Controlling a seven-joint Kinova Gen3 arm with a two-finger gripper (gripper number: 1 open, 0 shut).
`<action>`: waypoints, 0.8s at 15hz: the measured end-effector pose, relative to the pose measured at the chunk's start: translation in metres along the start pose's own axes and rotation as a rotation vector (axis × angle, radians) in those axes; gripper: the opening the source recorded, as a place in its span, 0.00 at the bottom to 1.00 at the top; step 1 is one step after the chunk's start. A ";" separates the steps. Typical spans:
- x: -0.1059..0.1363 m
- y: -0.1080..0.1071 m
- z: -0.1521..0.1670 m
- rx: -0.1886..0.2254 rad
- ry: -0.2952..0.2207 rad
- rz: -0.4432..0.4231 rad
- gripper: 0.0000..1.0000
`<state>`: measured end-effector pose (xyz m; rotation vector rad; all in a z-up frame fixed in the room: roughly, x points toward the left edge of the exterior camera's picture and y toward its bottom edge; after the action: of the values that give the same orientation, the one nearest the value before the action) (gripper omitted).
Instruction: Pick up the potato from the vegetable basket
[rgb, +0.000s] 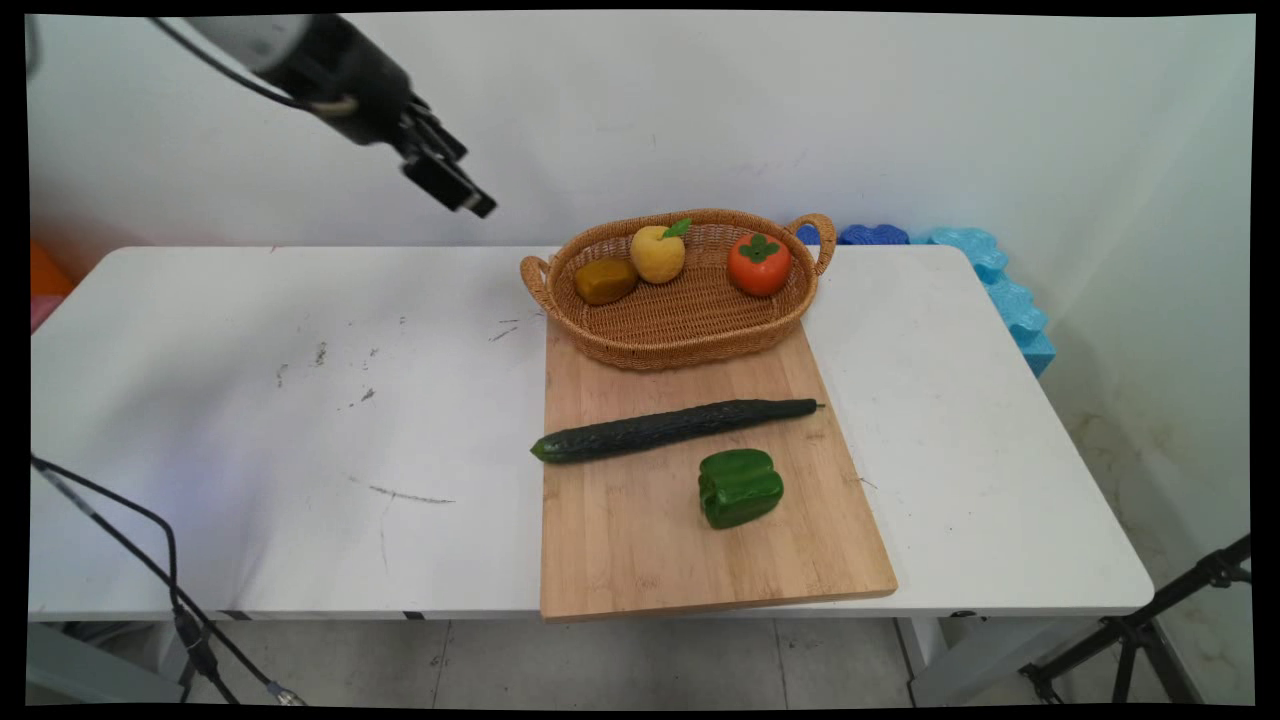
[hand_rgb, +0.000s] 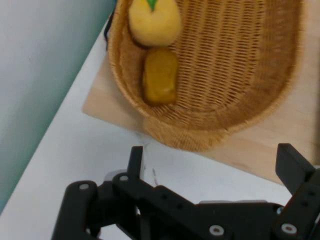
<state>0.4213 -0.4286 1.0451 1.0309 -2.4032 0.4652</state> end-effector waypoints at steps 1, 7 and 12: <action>0.004 -0.003 0.016 0.009 -0.009 -0.003 1.00; 0.027 -0.017 0.111 0.046 -0.062 -0.008 1.00; 0.038 -0.023 0.167 0.052 -0.090 -0.005 1.00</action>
<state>0.3659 -0.5461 0.9308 1.1011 -2.4787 0.4915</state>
